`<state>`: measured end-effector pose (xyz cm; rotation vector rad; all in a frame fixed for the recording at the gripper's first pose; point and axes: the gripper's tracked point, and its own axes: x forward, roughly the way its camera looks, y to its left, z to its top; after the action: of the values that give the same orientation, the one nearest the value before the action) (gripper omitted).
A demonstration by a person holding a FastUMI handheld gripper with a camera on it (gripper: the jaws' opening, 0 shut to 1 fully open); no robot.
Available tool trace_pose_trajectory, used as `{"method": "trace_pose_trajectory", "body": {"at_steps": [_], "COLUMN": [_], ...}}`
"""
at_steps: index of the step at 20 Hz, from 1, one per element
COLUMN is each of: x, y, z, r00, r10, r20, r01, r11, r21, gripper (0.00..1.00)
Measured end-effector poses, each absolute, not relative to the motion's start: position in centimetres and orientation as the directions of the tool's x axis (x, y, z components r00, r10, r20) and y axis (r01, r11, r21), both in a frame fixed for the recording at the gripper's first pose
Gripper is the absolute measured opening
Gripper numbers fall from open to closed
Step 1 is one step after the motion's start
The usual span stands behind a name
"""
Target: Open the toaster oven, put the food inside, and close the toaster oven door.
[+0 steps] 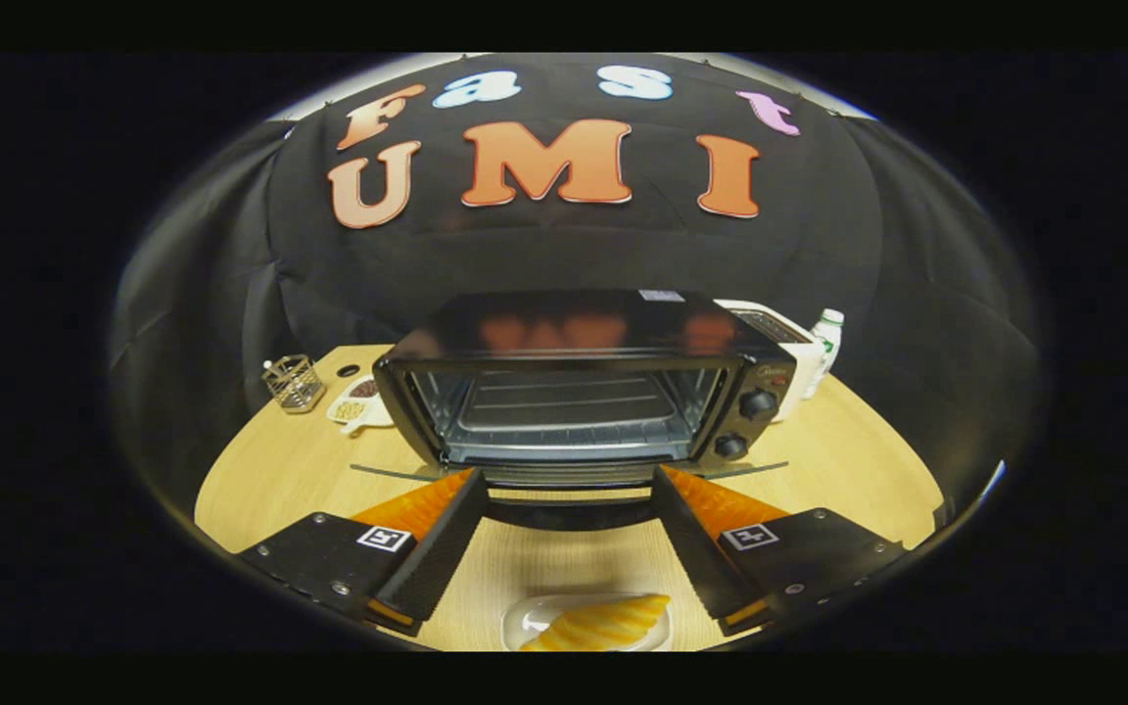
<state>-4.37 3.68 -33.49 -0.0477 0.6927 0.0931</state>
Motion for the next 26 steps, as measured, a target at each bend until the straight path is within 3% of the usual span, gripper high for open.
{"method": "trace_pose_trajectory", "body": {"at_steps": [9,17,26], "x": [-7.5,-11.5,-12.9], "y": [3.3,2.6,1.1], "z": [-36.6,-42.8,-39.4], "r00": [0.703,0.559,0.574], "r10": [0.064,0.044,0.013], "r20": [-0.708,-0.828,-0.819], "r01": [-0.110,-0.073,0.047], "r11": [0.994,0.997,0.998], "r21": [-0.020,0.004,0.048], "gripper": [0.99,1.00,1.00]}}
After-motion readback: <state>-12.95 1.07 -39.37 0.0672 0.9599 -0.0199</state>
